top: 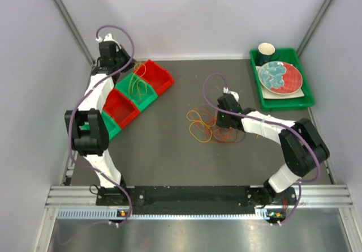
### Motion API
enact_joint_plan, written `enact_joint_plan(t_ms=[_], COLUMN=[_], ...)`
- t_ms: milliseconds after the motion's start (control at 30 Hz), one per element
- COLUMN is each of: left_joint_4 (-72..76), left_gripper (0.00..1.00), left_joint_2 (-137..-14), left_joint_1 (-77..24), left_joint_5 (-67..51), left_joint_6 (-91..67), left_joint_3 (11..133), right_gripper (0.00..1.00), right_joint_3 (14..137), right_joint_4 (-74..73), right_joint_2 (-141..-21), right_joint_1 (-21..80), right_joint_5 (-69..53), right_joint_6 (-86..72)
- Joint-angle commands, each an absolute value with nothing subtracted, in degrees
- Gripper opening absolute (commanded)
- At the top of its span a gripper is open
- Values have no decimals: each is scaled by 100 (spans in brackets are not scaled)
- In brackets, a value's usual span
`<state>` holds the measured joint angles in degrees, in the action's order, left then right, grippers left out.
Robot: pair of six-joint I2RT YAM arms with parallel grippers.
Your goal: Untangle the cables
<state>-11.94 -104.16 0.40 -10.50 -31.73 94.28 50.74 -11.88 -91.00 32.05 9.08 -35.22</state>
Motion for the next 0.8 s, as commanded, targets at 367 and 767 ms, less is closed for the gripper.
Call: enact_joint_plan(t_ms=[367,767], left_joint_4=[-115,-500], left_gripper=[0,0], left_joint_2=[-10229,-11416], left_joint_1=[123,-211], left_joint_5=[121,966], left_joint_6=[-3112,-2409], left_joint_3=[7347,8296], right_gripper=[0,0], right_joint_3=[5098,5097], right_joint_4=[-1099,-1055], right_joint_2=[-9141,-9255], right_joint_1=[3287,3322], right_joint_5=[914,879], right_joint_6=[-3612,-3674])
